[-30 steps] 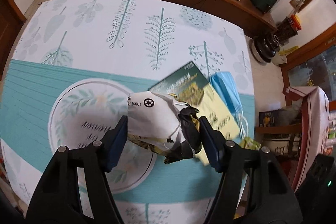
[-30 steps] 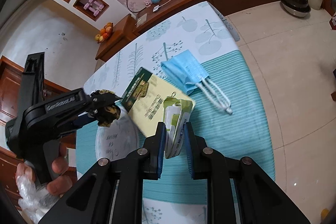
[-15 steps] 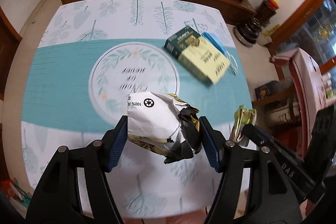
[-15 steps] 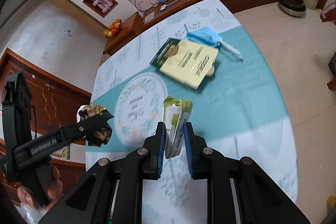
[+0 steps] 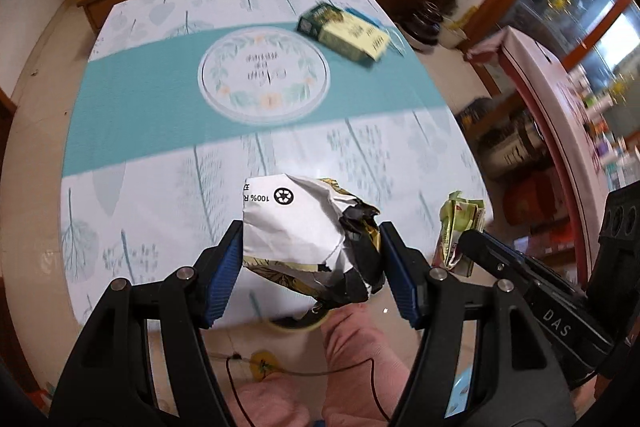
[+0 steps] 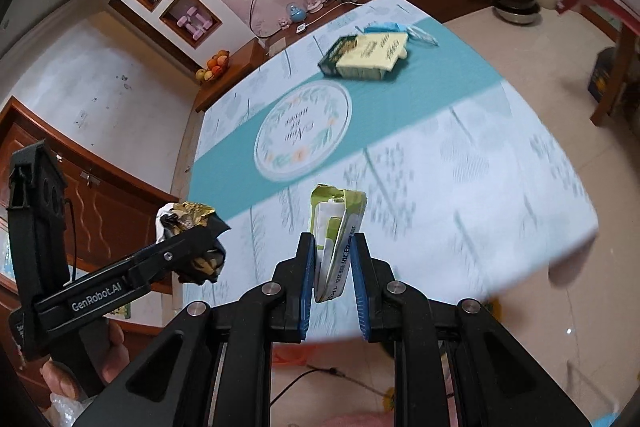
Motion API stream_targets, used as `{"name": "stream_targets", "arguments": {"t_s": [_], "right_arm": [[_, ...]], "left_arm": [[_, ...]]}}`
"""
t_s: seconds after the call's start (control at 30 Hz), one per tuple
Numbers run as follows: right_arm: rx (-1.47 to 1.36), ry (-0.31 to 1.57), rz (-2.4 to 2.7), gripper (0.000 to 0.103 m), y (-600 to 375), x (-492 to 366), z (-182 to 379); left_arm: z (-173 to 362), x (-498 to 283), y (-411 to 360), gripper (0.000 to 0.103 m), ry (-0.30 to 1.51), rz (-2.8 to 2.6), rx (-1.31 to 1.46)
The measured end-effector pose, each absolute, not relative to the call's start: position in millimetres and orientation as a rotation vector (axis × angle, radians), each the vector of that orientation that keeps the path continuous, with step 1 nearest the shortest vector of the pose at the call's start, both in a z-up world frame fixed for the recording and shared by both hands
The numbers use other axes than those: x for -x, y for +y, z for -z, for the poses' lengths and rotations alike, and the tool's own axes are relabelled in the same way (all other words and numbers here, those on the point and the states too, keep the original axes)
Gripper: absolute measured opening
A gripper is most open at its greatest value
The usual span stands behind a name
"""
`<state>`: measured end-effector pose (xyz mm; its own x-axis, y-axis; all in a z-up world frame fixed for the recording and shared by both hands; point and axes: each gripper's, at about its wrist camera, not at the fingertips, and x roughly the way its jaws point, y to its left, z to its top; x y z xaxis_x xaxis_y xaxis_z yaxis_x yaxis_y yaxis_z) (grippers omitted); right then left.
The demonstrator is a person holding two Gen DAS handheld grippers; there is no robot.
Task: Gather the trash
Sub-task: 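Carry both wrappers down to the bin and open both grippers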
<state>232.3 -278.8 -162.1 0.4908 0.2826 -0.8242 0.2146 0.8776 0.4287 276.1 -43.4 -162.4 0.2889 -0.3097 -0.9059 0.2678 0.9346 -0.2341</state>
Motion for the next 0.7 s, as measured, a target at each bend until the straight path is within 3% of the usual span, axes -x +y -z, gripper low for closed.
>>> {"name": "stream_targets", "arguments": {"t_s": [0.47, 0.7], "right_arm": [[-0.531, 1.215, -0.026, 0.018, -220, -101, 204], [-0.558, 1.294, -0.006, 0.018, -232, -87, 264]], "left_arm": [[205, -159, -17, 0.063, 1.233, 0.452, -0.052], [272, -137, -33, 0.063, 1.278, 0.44, -0.047]]}}
